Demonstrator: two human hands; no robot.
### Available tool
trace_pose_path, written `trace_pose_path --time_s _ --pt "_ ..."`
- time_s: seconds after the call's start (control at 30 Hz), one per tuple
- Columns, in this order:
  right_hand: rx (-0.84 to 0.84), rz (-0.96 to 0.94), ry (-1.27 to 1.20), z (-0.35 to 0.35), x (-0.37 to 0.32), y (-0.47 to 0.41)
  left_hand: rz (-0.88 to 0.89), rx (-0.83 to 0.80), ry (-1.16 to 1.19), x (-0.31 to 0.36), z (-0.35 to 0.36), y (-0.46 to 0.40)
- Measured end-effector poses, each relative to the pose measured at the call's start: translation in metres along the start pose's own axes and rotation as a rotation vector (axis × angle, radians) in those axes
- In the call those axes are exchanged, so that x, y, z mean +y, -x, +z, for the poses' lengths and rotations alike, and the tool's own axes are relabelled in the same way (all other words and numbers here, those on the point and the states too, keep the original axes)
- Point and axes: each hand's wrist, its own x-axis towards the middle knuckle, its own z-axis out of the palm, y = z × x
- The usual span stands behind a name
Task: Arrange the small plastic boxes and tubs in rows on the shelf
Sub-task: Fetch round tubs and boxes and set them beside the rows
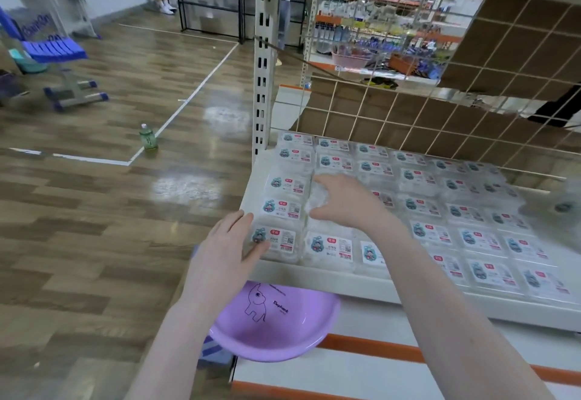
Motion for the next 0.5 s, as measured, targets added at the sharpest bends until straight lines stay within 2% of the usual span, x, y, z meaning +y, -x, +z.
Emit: trace_pose_path --time_s 0.23,0.37,0.5 --pt "0.141 -0.02 -0.573 -0.005 0.005 -0.001 -0.003 0.005 -0.01 0.003 -0.001 -0.003" --pt "0.203 0.002 -0.75 0.002 0.02 0.012 -0.017 0.003 0.0 0.007 0.0 -0.006" --pt "0.274 0.036 -0.815 0.012 0.044 0.035 -0.022 -0.015 0.003 0.011 0.003 -0.007"
